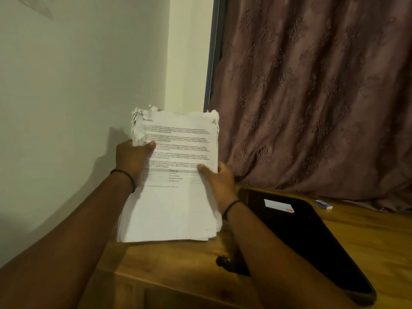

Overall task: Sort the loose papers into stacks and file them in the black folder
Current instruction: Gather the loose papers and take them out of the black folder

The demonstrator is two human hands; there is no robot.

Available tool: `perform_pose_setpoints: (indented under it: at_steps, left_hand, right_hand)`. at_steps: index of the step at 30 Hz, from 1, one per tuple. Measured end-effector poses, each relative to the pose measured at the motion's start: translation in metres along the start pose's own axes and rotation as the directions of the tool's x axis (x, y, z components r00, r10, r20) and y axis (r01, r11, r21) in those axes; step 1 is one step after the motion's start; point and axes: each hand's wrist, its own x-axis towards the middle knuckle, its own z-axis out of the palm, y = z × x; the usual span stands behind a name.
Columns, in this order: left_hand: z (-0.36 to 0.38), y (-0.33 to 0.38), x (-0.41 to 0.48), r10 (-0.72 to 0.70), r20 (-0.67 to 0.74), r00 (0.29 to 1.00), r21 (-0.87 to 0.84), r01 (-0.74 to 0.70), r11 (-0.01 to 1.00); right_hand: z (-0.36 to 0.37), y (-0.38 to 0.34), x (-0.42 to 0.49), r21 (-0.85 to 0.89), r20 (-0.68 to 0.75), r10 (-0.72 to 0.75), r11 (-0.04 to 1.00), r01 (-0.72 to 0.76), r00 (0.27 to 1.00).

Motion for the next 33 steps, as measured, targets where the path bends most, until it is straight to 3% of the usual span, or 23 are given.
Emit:
perform_pose_setpoints:
  at_steps: [3,7,10,15,19,21,25,29,30,31,33]
  left_hand:
    - [-0.012,-0.019,0.003,-0.132,0.025,0.991,0.07,0.13,0.989]
    - [-0.031,-0.051,0.004,-0.386,0.133,0.913,0.3,0.334,0.893]
    - [-0.042,-0.075,-0.007,-0.497,0.076,0.864,0.414,0.427,0.804]
    - [-0.043,-0.091,-0.009,-0.335,-0.077,0.939,0.667,0.298,0.682]
    - [-0.028,-0.077,-0.003,-0.219,-0.144,0.965,0.907,0.218,0.361]
    - [-0.019,-0.072,-0.003,-0.164,-0.124,0.979,0.94,0.169,0.296]
    - [-0.013,-0.075,-0.007,-0.303,-0.124,0.945,0.958,0.194,0.212]
    - [-0.018,-0.075,-0.03,-0.295,-0.157,0.942,0.987,0.161,-0.014]
    - [-0.017,-0.073,-0.033,-0.282,-0.099,0.954,0.995,0.101,-0.011]
    - [-0.013,-0.068,-0.037,-0.315,-0.018,0.949,0.996,0.044,0.076]
    - [-0.004,-0.062,-0.036,-0.423,0.115,0.899,0.939,0.04,0.341]
  right_hand:
    - [-0.006,0.043,-0.011,-0.03,0.115,0.116,0.993,-0.113,0.987]
    - [0.002,0.077,-0.014,-0.213,-0.008,0.243,0.947,-0.239,0.97]
    - [0.003,0.085,-0.012,-0.486,-0.072,0.343,0.808,-0.333,0.937]
    - [0.003,0.084,-0.011,-0.608,-0.121,0.329,0.721,-0.332,0.936]
    - [-0.001,0.082,-0.01,-0.649,-0.167,0.257,0.698,-0.303,0.952]
    - [-0.002,0.079,-0.011,-0.648,-0.188,0.225,0.703,-0.293,0.956]
    - [-0.006,0.073,-0.014,-0.667,-0.162,0.271,0.678,-0.308,0.949]
    - [-0.011,0.067,-0.019,-0.514,0.001,0.44,0.771,-0.377,0.898]
    - [-0.011,0.064,-0.02,-0.437,0.064,0.492,0.796,-0.418,0.868]
    - [-0.013,0.057,-0.023,-0.387,0.113,0.529,0.803,-0.453,0.841]
    - [-0.017,0.049,-0.026,-0.403,0.135,0.572,0.778,-0.483,0.809]
